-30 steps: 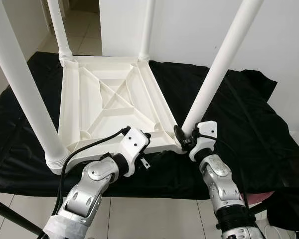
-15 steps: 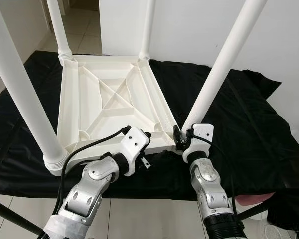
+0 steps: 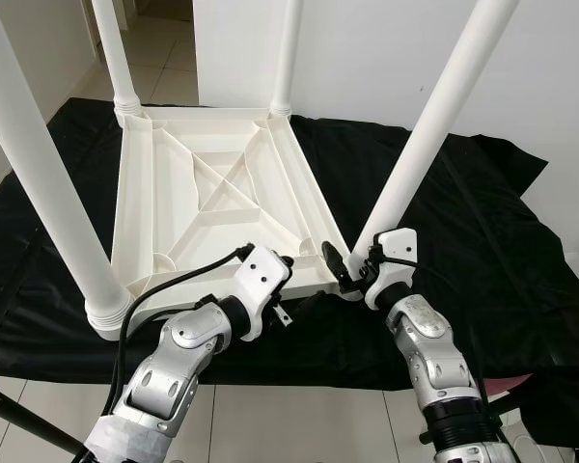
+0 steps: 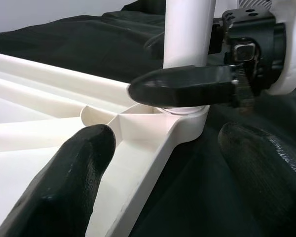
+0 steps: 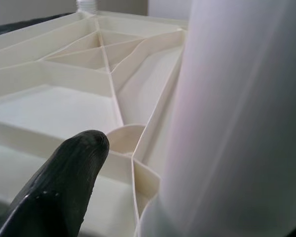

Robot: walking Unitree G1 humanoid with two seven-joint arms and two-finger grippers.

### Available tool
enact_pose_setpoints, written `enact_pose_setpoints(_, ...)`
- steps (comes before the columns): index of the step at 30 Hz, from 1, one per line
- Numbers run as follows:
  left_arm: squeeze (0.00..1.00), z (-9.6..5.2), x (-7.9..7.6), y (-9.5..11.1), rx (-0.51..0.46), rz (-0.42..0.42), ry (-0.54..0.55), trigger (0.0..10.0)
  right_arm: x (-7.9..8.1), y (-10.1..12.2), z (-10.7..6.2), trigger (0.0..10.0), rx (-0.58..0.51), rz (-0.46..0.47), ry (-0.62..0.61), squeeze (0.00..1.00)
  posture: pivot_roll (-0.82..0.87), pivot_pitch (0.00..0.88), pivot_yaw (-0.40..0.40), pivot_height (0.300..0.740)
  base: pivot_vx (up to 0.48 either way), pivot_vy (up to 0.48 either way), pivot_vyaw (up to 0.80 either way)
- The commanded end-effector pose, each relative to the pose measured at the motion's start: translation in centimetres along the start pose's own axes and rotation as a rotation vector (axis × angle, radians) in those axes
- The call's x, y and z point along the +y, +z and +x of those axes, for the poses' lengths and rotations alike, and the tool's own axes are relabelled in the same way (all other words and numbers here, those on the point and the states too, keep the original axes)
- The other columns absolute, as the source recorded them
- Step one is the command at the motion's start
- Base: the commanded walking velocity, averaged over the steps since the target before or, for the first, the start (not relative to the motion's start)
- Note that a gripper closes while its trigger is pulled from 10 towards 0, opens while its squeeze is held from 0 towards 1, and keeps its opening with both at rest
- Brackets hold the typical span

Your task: Building children table

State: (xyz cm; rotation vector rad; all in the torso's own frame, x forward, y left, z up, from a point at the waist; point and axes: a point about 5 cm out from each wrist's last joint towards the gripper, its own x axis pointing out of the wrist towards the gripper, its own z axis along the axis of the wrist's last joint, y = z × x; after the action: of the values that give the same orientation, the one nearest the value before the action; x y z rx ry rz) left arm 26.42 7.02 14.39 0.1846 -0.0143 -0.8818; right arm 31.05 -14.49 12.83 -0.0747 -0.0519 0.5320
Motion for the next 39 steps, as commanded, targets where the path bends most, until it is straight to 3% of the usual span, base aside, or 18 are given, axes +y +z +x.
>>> enact_pose_setpoints(1, 0.00, 0.1, -0.3, 0.1, -0.001, 0.002, -0.013, 10.0, 0.3, -0.3, 0.1, 10.0, 0.006, 0.014, 0.038, 0.00, -0.02, 0.000, -0.075, 0.740, 0.000, 0.000, 0.00)
enact_pose_setpoints(2, 0.00, 0.1, -0.3, 0.1, -0.001, 0.002, -0.013, 10.0, 0.3, -0.3, 0.1, 10.0, 0.006, 0.014, 0.038, 0.00, -0.02, 0.000, -0.075, 0.740, 0.000, 0.000, 0.00)
enact_pose_setpoints(4, 0.00, 0.0, -0.3, 0.1, 0.000, 0.000, -0.020, 10.0, -0.6, -0.5, 0.1, 10.0, 0.043, -0.035, 0.198, 0.00, -0.02, 0.000, -0.064, 0.740, 0.000, 0.000, 0.00)
enact_pose_setpoints(8, 0.00, 0.0, -0.4, 0.1, 0.002, -0.002, -0.025, 10.0, -1.3, -0.7, 0.1, 10.0, 0.071, -0.067, 0.268, 0.00, -0.02, 0.000, -0.066, 0.740, 0.000, 0.000, 0.00)
enact_pose_setpoints(10, 0.00, 0.0, -0.6, 0.1, 0.003, -0.005, -0.029, 10.0, -2.2, -0.6, 0.4, 6.7, 0.093, -0.093, 0.291, 0.00, -0.02, 0.000, -0.067, 0.740, 0.000, 0.000, 0.00)
enact_pose_setpoints(12, 0.00, 0.0, -0.6, 0.1, 0.003, -0.005, -0.029, 10.0, -2.2, -0.6, 0.4, 6.7, 0.093, -0.093, 0.291, 0.00, -0.02, 0.000, -0.067, 0.740, 0.000, 0.000, 0.00)
enact_pose_setpoints(13, 0.00, 0.0, -0.6, 0.1, 0.003, -0.007, -0.030, 10.0, -2.5, -0.5, 0.5, 3.3, 0.097, -0.095, 0.297, 0.00, -0.02, 0.000, -0.067, 0.740, 0.000, 0.000, 0.00)
enact_pose_setpoints(14, 0.00, 0.0, -0.6, 0.1, 0.003, -0.007, -0.030, 10.0, -2.5, -0.5, 0.5, 3.3, 0.097, -0.095, 0.297, 0.00, -0.02, 0.000, -0.067, 0.740, 0.000, 0.000, 0.00)
enact_pose_setpoints(15, 0.00, 0.0, -0.7, 0.1, 0.003, -0.009, -0.030, 10.0, -2.7, -0.5, 0.5, 0.9, 0.102, -0.100, 0.312, 0.00, -0.02, 0.000, -0.069, 0.740, 0.000, 0.000, 0.00)
enact_pose_setpoints(16, 0.00, 0.0, -0.7, 0.1, 0.003, -0.009, -0.030, 10.0, -2.7, -0.5, 0.5, 0.9, 0.102, -0.100, 0.312, 0.00, -0.02, 0.000, -0.069, 0.740, 0.000, 0.000, 0.00)
enact_pose_setpoints(17, 0.00, -0.1, -0.7, 0.1, 0.003, -0.010, -0.029, 10.0, -2.8, -0.5, 0.5, 0.0, 0.102, -0.098, 0.321, 0.00, -0.01, 0.000, -0.071, 0.740, 0.000, 0.000, 0.00)
enact_pose_setpoints(24, 0.00, -0.4, -1.1, 0.0, 0.007, -0.023, -0.024, 10.0, -2.7, -0.8, -0.4, 0.0, 0.070, -0.058, 0.303, 0.00, -0.01, 0.011, -0.078, 0.740, 0.000, 0.000, 0.00)
enact_pose_setpoints(25, 0.00, -0.3, -1.1, 0.0, 0.008, -0.025, -0.024, 10.0, -2.8, -0.8, -0.3, 0.4, 0.058, -0.057, 0.273, 0.00, -0.02, 0.012, -0.080, 0.740, 0.000, 0.000, 0.00)
enact_pose_setpoints(26, 0.00, -0.3, -1.0, 0.1, 0.008, -0.026, -0.024, 10.0, -2.8, -0.8, -0.3, 8.7, 0.050, -0.052, 0.252, 0.00, -0.02, 0.013, -0.079, 0.740, 0.000, 0.000, 0.00)
enact_pose_setpoints(27, 0.00, -0.3, -1.0, 0.1, 0.008, -0.026, -0.024, 10.0, -2.8, -0.8, -0.3, 8.7, 0.050, -0.052, 0.252, 0.00, -0.02, 0.013, -0.079, 0.740, 0.000, 0.000, 0.00)
enact_pose_setpoints(28, 0.00, -0.2, -1.0, 0.1, 0.007, -0.027, -0.024, 10.0, -2.7, -0.7, -0.3, 10.0, 0.039, -0.043, 0.236, 0.00, -0.02, 0.013, -0.078, 0.740, 0.000, 0.000, 0.00)
enact_pose_setpoints(34, 0.00, -0.2, -1.1, 0.1, 0.005, -0.030, -0.024, 10.0, -2.1, -0.6, -0.3, 10.0, 0.008, -0.008, 0.194, 0.00, -0.02, 0.019, -0.082, 0.740, 0.000, 0.000, 0.00)
enact_pose_setpoints(39, 0.00, -0.3, -1.3, 0.0, 0.008, -0.035, -0.022, 10.0, -1.5, -0.6, -0.7, 10.0, -0.014, -0.009, 0.075, 0.00, -0.03, 0.025, -0.091, 0.740, 0.000, 0.000, 0.00)
